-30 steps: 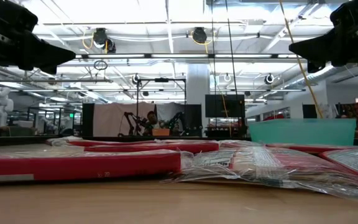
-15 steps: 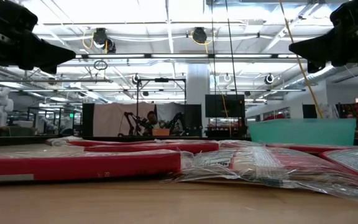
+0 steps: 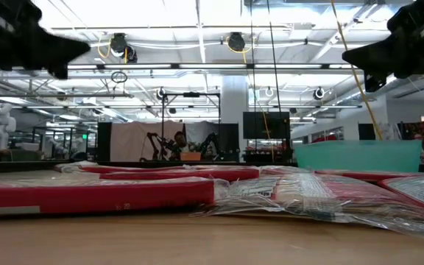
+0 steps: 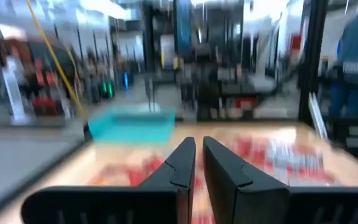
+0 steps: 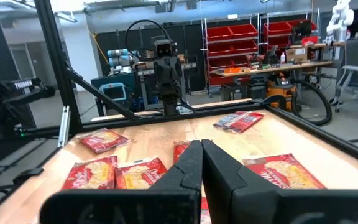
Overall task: Sort popcorn bags into baskets
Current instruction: Put the red popcorn bag into the green bin
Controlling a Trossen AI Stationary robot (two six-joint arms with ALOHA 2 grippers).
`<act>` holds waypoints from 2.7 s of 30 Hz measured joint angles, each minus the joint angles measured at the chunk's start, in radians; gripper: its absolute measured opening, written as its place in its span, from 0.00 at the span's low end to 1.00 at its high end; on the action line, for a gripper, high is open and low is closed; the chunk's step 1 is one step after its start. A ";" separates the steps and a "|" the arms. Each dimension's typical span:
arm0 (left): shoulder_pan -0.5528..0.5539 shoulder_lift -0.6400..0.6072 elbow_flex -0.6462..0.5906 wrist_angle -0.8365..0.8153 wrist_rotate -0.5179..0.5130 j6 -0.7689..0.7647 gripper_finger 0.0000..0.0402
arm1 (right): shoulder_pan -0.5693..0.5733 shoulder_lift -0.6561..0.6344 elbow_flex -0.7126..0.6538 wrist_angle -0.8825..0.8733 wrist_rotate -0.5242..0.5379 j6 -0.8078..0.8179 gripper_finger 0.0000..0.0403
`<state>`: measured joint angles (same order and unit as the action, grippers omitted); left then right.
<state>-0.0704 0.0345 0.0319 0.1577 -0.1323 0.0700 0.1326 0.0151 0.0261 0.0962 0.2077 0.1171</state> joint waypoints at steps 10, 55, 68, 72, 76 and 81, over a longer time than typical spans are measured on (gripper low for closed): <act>0.000 0.009 0.147 0.104 -0.197 0.111 0.09 | 0.000 0.000 0.000 0.013 0.000 0.070 0.00; 0.246 1.192 0.600 -0.769 -0.392 -0.483 0.50 | -0.002 0.429 0.000 0.367 0.084 0.024 0.00; 0.423 1.412 0.600 -0.752 -0.368 -0.475 0.55 | -0.003 0.476 0.000 0.371 0.084 0.036 0.00; 0.466 1.449 0.601 -0.730 -0.347 -0.426 0.62 | -0.003 0.476 0.000 0.378 0.084 0.036 0.00; 0.490 1.485 0.604 -0.700 -0.349 -0.393 0.68 | -0.003 0.477 0.000 0.400 0.084 0.029 0.00; 0.509 1.506 0.604 -0.640 -0.377 -0.360 0.61 | -0.003 0.480 0.000 0.407 0.084 0.028 0.00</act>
<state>0.4382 1.5409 0.6357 -0.4821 -0.5095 -0.2897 0.1299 0.4953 0.0258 0.5030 0.2913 0.1451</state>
